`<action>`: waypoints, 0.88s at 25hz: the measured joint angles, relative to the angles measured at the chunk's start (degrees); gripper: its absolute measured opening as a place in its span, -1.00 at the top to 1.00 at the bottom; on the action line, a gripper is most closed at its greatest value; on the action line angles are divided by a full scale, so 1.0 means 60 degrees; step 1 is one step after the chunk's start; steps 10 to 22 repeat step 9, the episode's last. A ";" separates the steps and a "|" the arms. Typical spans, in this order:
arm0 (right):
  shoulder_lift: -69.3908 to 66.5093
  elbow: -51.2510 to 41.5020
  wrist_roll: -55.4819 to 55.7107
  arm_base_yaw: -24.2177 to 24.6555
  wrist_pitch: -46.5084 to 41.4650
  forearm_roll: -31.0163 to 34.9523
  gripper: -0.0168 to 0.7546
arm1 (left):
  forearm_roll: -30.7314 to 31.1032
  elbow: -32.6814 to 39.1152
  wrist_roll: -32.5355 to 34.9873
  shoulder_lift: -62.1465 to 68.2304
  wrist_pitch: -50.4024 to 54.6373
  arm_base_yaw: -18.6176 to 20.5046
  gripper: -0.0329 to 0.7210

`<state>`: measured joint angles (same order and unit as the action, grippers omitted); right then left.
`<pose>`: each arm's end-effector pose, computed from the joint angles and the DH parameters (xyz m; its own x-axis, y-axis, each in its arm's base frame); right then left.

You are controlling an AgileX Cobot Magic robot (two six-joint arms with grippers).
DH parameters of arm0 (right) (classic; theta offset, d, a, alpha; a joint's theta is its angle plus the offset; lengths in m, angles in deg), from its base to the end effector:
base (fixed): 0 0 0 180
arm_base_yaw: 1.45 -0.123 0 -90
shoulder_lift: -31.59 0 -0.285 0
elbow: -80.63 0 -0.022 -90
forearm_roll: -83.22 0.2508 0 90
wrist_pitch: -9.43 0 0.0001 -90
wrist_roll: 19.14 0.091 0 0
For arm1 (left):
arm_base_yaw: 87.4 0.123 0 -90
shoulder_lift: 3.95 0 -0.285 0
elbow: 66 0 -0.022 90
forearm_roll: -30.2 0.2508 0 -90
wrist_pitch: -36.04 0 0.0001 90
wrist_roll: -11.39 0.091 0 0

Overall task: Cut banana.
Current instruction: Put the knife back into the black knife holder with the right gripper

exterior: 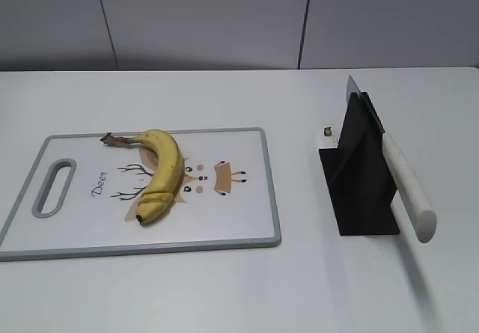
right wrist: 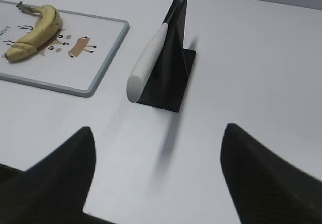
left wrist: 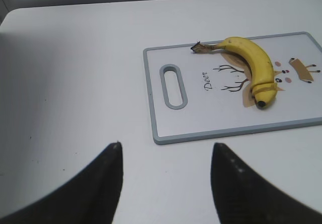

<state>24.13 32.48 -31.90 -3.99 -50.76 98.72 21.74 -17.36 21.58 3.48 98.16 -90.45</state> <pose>-0.0087 0.0207 0.2825 -0.3970 -0.1010 -0.9122 -0.2883 0.9573 0.0195 -0.0077 -0.0114 0.2758 -0.4469 0.1312 -0.8849 0.2171 0.9755 0.0350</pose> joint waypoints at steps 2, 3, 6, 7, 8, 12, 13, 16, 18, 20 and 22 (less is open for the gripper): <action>0.0000 0.0000 0.0000 0.0000 0.0000 0.0000 -0.56 | 0.0000 0.0000 0.0000 0.0000 0.0000 0.0000 -0.53; 0.0000 0.0000 0.0000 0.0000 0.0000 0.0000 -0.56 | 0.0000 0.0000 0.0000 0.0000 0.0000 0.0000 -0.53; 0.0000 0.0000 0.0000 0.0000 0.0000 0.0000 -0.56 | 0.0000 0.0000 0.0000 0.0000 0.0000 0.0000 -0.53; 0.0000 0.0000 0.0000 0.0000 0.0000 0.0000 -0.56 | 0.0000 0.0000 0.0000 0.0000 0.0000 0.0000 -0.53; 0.0000 0.0000 0.0000 0.0000 0.0000 0.0000 -0.56 | 0.0000 0.0000 0.0000 0.0000 0.0000 0.0000 -0.53; 0.0000 0.0000 0.0000 0.0000 0.0000 0.0000 -0.56 | 0.0000 0.0000 0.0000 0.0000 0.0000 0.0000 -0.53; 0.0000 0.0000 0.0000 0.0000 0.0000 0.0000 -0.56 | 0.0000 0.0000 0.0000 0.0000 0.0000 0.0000 -0.53; 0.0000 0.0000 0.0000 0.0000 0.0000 0.0000 -0.56 | 0.0000 0.0000 0.0000 0.0000 0.0000 0.0000 -0.53; 0.0000 0.0000 0.0000 0.0000 0.0000 0.0000 -0.56 | 0.0000 0.0000 0.0000 0.0000 0.0000 0.0000 -0.53; 0.0000 0.0000 0.0000 0.0000 0.0000 0.0000 -0.56 | 0.0000 0.0000 0.0000 0.0000 0.0000 0.0000 -0.53; 0.0000 0.0000 0.0000 0.0000 0.0000 0.0000 -0.56 | 0.0000 0.0000 0.0000 0.0000 0.0000 0.0000 -0.53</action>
